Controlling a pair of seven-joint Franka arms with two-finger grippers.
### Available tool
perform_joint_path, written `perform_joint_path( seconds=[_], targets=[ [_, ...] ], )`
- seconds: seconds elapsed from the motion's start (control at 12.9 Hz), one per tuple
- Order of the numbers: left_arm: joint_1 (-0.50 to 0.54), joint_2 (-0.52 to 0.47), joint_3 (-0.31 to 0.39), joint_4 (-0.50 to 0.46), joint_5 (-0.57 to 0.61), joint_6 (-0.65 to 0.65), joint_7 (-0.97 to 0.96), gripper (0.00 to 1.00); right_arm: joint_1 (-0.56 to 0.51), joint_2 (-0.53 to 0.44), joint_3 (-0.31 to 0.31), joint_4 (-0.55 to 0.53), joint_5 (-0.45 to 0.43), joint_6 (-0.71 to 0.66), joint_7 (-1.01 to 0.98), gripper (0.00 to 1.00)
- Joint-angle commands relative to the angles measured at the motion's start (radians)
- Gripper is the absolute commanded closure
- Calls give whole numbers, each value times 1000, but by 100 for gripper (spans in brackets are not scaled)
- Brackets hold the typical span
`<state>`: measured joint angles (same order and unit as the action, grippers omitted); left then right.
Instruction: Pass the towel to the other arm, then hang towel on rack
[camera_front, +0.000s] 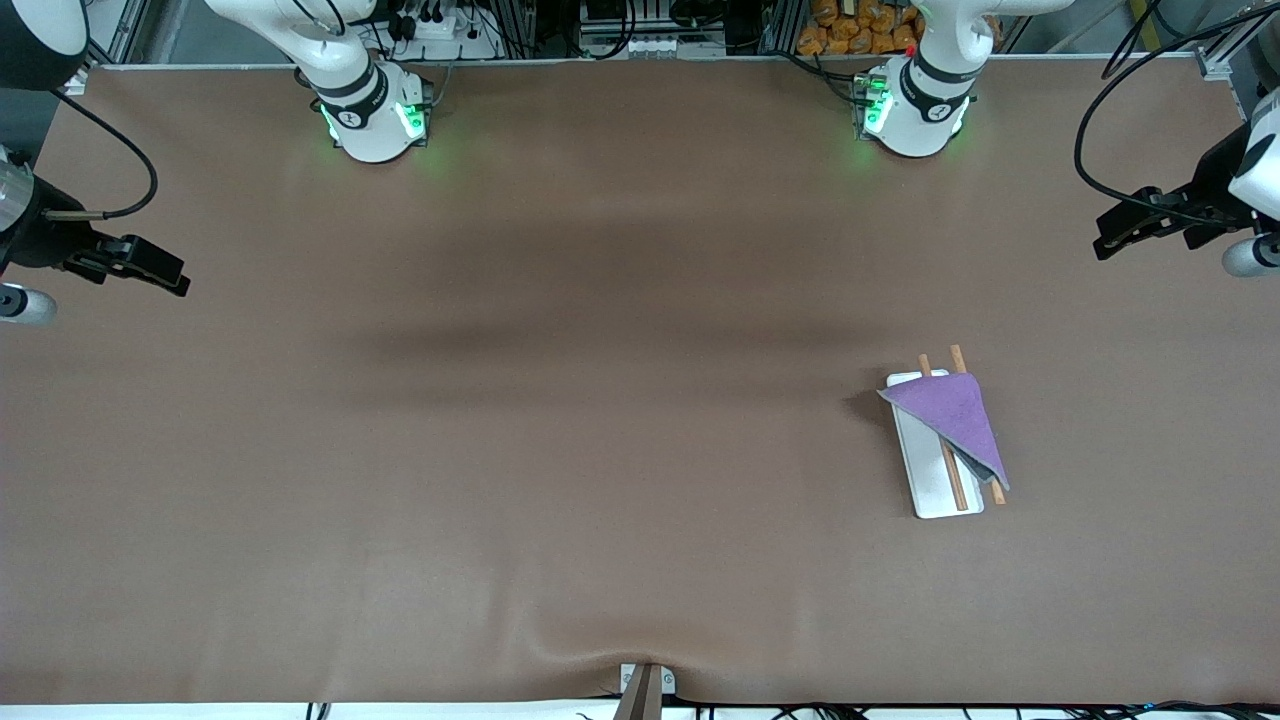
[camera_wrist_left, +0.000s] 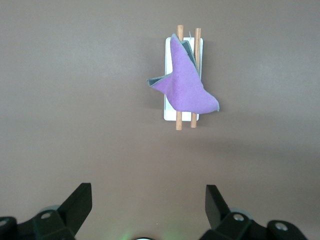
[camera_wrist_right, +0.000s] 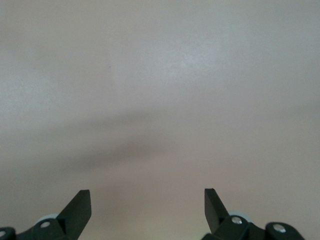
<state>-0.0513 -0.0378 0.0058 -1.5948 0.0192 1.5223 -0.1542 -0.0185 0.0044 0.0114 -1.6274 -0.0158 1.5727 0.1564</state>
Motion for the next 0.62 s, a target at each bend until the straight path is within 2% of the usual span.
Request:
perform_joint_path(
  seconds=[0.0, 0.54],
  targets=[
    [-1, 12, 5, 29, -18, -8, 10, 0, -15, -20, 7, -14, 10, 6, -1, 0],
    [-10, 12, 2, 30, -16, -18, 8, 0, -17, -18, 7, -14, 10, 6, -1, 0]
  ],
)
